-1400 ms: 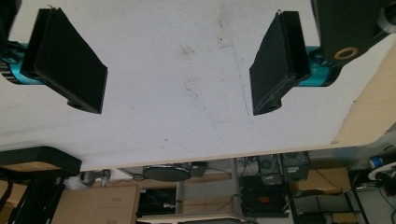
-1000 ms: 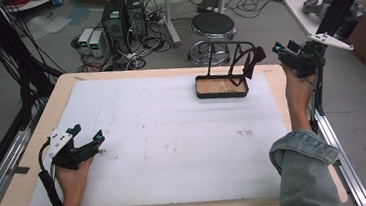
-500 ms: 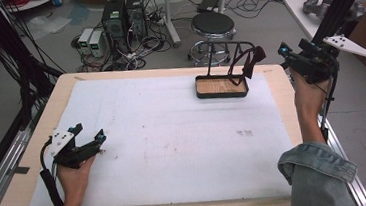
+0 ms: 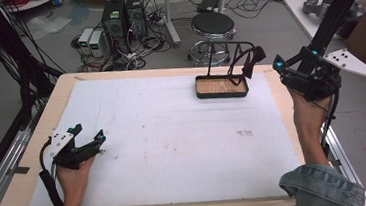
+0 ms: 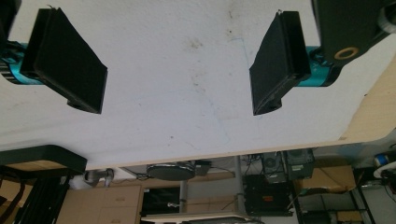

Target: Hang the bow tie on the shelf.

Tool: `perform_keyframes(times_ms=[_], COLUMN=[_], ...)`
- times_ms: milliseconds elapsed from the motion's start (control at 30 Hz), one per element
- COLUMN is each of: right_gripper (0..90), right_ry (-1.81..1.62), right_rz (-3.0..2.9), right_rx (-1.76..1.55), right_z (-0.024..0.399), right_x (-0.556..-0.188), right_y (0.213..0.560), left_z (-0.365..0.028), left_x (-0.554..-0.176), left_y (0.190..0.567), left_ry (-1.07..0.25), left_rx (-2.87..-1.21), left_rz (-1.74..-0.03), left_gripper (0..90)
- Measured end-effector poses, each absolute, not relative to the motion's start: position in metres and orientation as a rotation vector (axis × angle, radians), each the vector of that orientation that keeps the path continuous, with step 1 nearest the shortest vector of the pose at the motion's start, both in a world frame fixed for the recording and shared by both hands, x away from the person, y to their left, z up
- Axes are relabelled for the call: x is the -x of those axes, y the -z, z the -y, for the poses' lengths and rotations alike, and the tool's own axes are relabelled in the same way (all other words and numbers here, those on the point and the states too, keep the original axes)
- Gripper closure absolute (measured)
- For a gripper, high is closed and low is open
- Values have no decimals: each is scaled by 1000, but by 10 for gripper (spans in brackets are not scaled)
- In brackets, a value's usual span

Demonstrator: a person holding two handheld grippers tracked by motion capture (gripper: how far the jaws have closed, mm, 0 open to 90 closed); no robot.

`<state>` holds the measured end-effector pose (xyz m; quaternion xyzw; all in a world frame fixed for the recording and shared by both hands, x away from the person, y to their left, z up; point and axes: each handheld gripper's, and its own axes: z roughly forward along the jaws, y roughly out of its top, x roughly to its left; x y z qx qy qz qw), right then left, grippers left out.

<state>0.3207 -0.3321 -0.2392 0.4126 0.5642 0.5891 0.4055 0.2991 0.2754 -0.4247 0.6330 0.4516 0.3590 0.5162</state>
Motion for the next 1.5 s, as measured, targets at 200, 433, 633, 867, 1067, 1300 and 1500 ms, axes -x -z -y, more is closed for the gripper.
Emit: perform_keyframes(times_ms=[200, 433, 633, 867, 1067, 1300, 1500], right_gripper=[119, 116, 115, 115, 115, 115, 115], right_ry=[-1506, -1512, -1517, -1518, -1521, -1494, -1495], right_rz=[-1426, -1446, -1446, -1472, -1491, -1520, -1556], right_rx=[-1000, -980, -972, -1001, -1053, -1082, -1128], right_z=[323, 312, 306, 301, 298, 296, 296], right_x=[-305, -293, -283, -278, -276, -277, -279], right_y=[248, 269, 294, 322, 353, 377, 399], left_z=[-275, -275, -276, -276, -276, -276, -276], left_x=[-299, -299, -299, -298, -298, -298, -298], left_y=[425, 425, 425, 425, 425, 425, 425], left_ry=[-862, -863, -863, -863, -862, -863, -864], left_rx=[-1520, -1522, -1522, -1522, -1520, -1523, -1521], left_rz=[-1085, -1084, -1085, -1087, -1087, -1088, -1088], left_gripper=[192, 192, 192, 192, 192, 192, 192])
